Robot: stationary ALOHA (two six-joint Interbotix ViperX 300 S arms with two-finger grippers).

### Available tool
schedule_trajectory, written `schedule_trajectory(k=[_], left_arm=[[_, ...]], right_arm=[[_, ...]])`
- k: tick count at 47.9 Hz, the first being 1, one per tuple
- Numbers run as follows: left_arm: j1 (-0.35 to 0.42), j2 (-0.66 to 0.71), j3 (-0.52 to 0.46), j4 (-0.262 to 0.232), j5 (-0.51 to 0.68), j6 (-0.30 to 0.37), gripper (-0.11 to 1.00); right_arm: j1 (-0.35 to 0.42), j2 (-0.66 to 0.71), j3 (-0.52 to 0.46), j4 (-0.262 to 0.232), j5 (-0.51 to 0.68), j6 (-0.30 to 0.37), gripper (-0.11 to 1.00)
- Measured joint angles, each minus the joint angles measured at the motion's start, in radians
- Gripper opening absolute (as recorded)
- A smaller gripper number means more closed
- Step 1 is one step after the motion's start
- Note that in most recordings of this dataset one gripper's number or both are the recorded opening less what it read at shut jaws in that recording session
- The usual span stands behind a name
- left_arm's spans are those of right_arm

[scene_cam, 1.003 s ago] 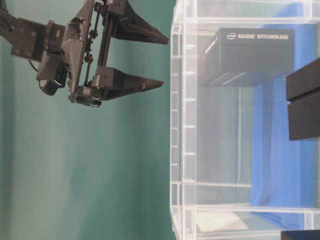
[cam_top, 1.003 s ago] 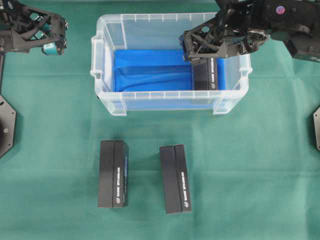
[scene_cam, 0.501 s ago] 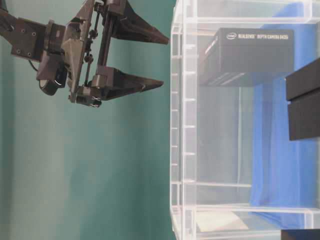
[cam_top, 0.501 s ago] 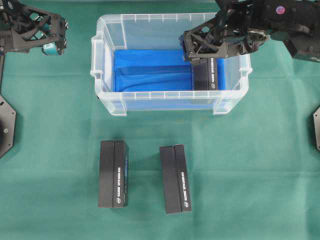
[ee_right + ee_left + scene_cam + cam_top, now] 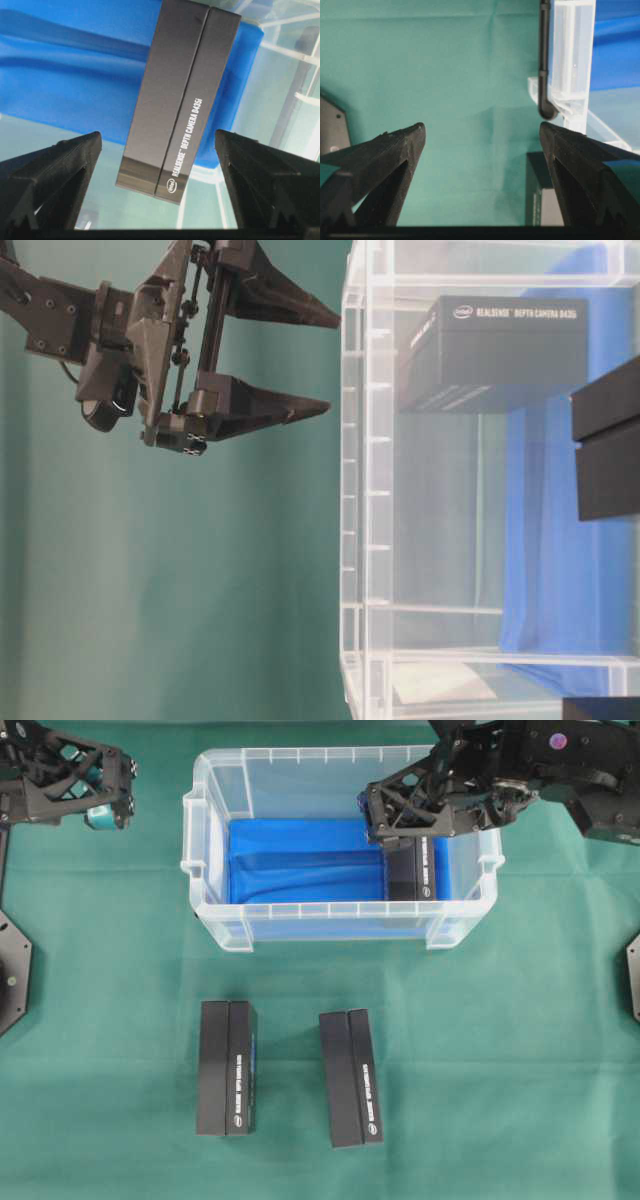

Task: Take out the box from the case.
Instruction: 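Move the open right gripper over the right black box in the bin, then lower the right gripper around the right box and close on it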

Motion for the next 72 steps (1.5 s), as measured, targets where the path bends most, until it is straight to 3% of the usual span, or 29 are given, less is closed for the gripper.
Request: schedule_trajectory(k=[72], left_arm=[[0.0,0.0,0.006,0.0,-0.005,0.003,0.95]], right_arm=[[-0.037,0.084,0.06,-0.015,-0.081,0.023,0.93]])
